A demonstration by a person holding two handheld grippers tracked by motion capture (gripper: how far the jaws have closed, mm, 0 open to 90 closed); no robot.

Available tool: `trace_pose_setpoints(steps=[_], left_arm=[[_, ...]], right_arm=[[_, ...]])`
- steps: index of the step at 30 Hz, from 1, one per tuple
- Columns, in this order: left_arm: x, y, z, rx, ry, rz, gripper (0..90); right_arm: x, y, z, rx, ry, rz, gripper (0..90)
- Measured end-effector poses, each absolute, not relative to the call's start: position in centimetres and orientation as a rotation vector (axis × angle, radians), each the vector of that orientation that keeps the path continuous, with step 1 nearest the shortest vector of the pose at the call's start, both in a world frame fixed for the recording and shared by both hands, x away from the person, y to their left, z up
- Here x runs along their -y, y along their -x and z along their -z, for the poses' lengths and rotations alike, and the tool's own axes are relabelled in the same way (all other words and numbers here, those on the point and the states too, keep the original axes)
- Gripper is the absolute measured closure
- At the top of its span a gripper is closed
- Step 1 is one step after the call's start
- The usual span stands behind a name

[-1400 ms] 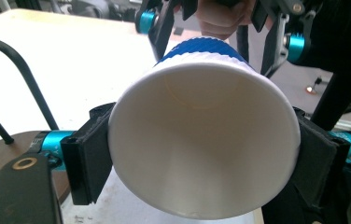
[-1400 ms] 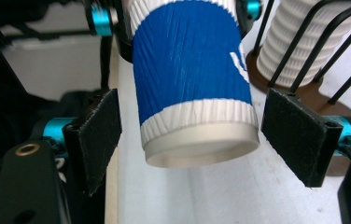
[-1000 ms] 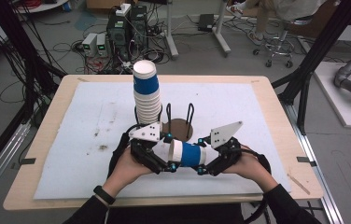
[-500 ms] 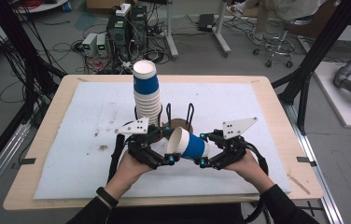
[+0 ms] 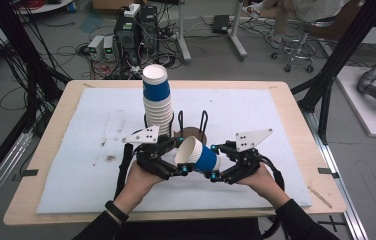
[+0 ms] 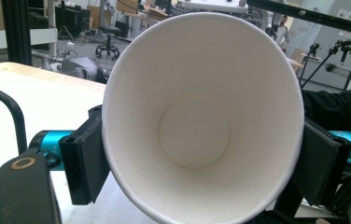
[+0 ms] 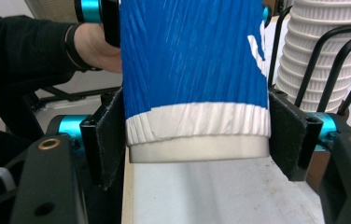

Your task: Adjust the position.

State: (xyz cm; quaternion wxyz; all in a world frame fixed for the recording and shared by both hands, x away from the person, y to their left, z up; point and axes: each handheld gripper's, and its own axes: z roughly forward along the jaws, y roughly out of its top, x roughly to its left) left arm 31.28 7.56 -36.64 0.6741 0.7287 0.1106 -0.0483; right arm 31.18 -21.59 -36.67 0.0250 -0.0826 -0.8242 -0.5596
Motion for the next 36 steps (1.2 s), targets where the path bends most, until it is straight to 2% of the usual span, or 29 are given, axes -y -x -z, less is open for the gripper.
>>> trace_pose_setpoints(steps=[5, 9, 19, 25, 27, 30, 36], left_arm=[[-7.6, -31.3, 36.4, -0.235, -1.659, 0.102, 20.2], [-7.8, -31.3, 36.0, -0.231, -1.71, 0.075, 20.8], [-7.1, -30.9, 34.4, -0.199, -1.907, -0.031, 21.3], [-6.6, -30.8, 33.9, -0.182, -1.918, -0.026, 21.2], [-6.4, -30.8, 33.8, -0.177, -1.916, -0.024, 21.1], [-6.1, -30.7, 33.6, -0.17, -1.907, -0.029, 19.7], [-5.9, -30.5, 33.6, -0.208, -1.787, -0.031, 16.0]], right_arm=[[21.5, -30.8, 36.6, 2.59, 0.249, 1.701, 28.4], [21.8, -31.0, 36.1, 2.608, 0.275, 1.697, 22.2], [21.2, -30.9, 35.9, 2.723, 0.272, 1.564, 21.6], [19.9, -30.9, 37.0, 2.726, 0.278, 1.529, 22.0], [19.7, -30.9, 37.2, 2.729, 0.254, 1.52, 29.3], [19.6, -30.8, 37.3, 2.721, 0.235, 1.541, 30.4], [20.2, -30.9, 37.1, 2.61, 0.248, 1.65, 30.4]])
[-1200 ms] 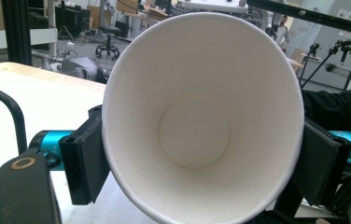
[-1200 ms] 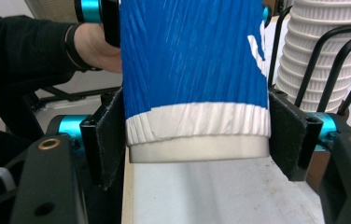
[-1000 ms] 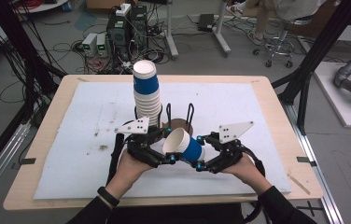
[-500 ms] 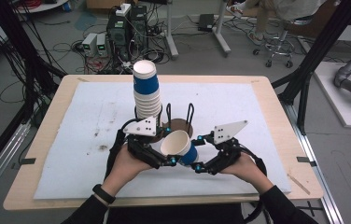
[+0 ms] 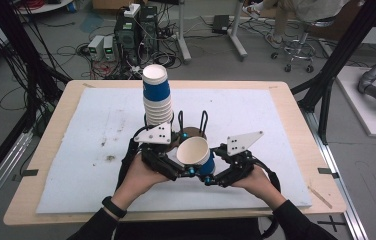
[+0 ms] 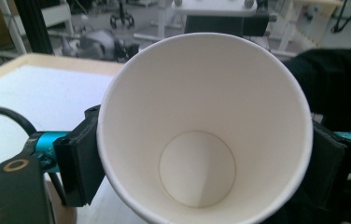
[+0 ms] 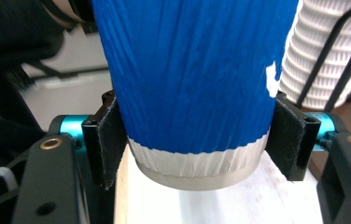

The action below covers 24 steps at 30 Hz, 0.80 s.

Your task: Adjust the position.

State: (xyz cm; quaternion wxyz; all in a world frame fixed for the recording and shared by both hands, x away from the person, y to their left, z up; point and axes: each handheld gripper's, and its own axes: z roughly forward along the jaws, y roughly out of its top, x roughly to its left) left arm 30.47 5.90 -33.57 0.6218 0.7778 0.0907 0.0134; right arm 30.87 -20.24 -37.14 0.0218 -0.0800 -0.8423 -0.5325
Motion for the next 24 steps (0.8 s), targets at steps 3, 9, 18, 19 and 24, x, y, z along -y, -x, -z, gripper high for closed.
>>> trace_pose_setpoints(steps=[3, 9, 18, 19, 24], left_arm=[[-6.02, -30.57, 33.85, -0.234, -1.707, 0.01, 16.0], [-5.7, -30.57, 34.11, -0.238, -1.653, 0.028, 16.0], [-5.25, -30.98, 34.17, -0.243, -1.576, 0.073, 16.5], [-5.19, -30.98, 34.17, -0.244, -1.577, 0.071, 17.2], [-5.08, -31.05, 34.16, -0.235, -1.586, 0.063, 19.8]], right_arm=[[20.51, -30.95, 37.05, 2.553, 0.259, 1.713, 30.5], [20.99, -31.02, 37.08, 2.461, 0.297, 1.801, 30.5], [20.76, -30.86, 37.3, 2.449, 0.295, 1.836, 30.5], [20.77, -30.85, 37.34, 2.44, 0.302, 1.84, 30.5], [20.71, -30.83, 37.49, 2.442, 0.302, 1.844, 30.6]])
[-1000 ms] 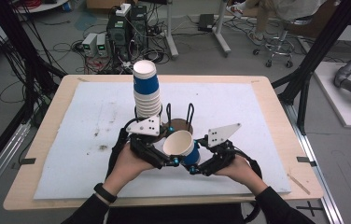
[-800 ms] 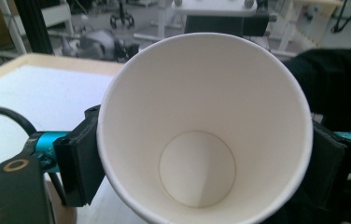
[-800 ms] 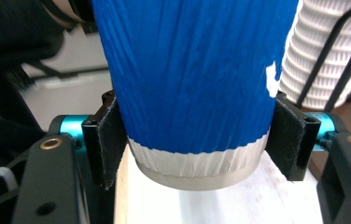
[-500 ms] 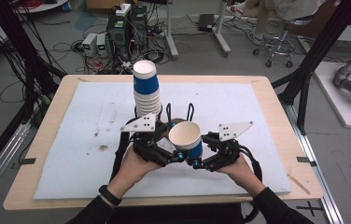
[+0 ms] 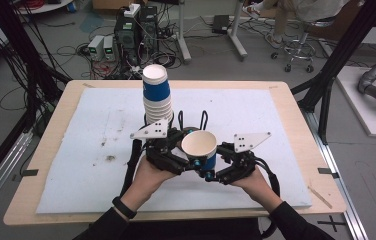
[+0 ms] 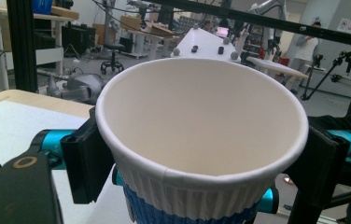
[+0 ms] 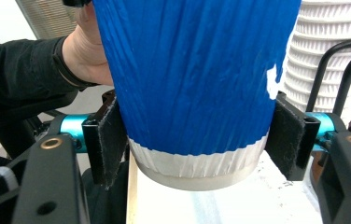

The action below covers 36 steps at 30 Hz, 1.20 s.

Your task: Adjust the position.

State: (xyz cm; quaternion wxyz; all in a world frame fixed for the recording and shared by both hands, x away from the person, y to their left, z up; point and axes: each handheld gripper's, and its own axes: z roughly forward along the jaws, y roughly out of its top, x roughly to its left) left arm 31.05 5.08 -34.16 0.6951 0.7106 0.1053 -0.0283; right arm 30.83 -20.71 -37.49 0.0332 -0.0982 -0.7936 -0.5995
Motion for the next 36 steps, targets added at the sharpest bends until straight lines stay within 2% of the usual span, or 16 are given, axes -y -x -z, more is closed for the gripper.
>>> trace_pose_setpoints(steps=[6, 15, 20, 36], left_arm=[[-5.0, -31.1, 33.8, -0.216, -1.641, 0.037, 21.2], [-4.9, -30.8, 33.1, -0.196, -1.761, -0.025, 21.8], [-4.9, -30.7, 32.7, -0.183, -1.826, -0.049, 22.2], [-4.1, -30.6, 32.9, -0.173, -1.85, -0.027, 22.4]], right_arm=[[20.6, -30.7, 37.5, 2.482, 0.303, 1.831, 29.6], [20.1, -30.1, 37.5, 2.631, 0.28, 1.781, 22.5], [20.0, -30.1, 37.5, 2.634, 0.292, 1.793, 22.5], [19.9, -30.1, 37.8, 2.507, 0.317, 1.882, 22.5]])
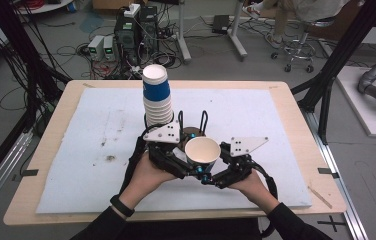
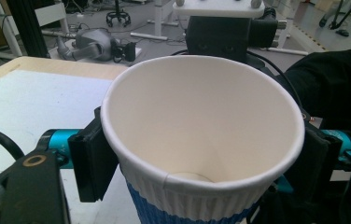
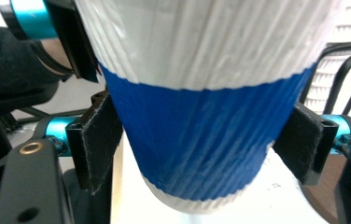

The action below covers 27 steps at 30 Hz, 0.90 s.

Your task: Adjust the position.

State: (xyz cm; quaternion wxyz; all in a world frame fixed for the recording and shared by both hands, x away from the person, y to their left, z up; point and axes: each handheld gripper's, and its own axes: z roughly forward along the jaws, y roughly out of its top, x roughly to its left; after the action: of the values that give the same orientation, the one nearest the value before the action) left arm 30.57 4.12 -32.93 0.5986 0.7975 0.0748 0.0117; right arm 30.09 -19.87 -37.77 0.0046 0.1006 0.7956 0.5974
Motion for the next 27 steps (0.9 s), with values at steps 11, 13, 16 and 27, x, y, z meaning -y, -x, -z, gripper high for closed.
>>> trace_pose_setpoints(steps=[11, 13, 16, 27], left_arm=[[-3.9, -30.6, 33.3, -0.175, -1.835, -0.005, 22.4], [-3.9, -30.6, 33.4, -0.172, -1.828, -0.006, 21.3], [-3.8, -30.6, 33.5, -0.176, -1.809, 0.008, 19.3], [-5.2, -30.8, 33.4, -0.199, -1.78, 0.044, 15.0]], right_arm=[[20.0, -30.2, 37.9, -2.465, -0.347, -1.951, 25.7], [20.0, -30.2, 37.9, -2.459, -0.346, -1.96, 25.8], [20.0, -30.2, 37.9, -2.457, -0.337, -1.965, 25.6], [20.3, -30.2, 37.7, -2.454, -0.325, -1.955, 25.6]])
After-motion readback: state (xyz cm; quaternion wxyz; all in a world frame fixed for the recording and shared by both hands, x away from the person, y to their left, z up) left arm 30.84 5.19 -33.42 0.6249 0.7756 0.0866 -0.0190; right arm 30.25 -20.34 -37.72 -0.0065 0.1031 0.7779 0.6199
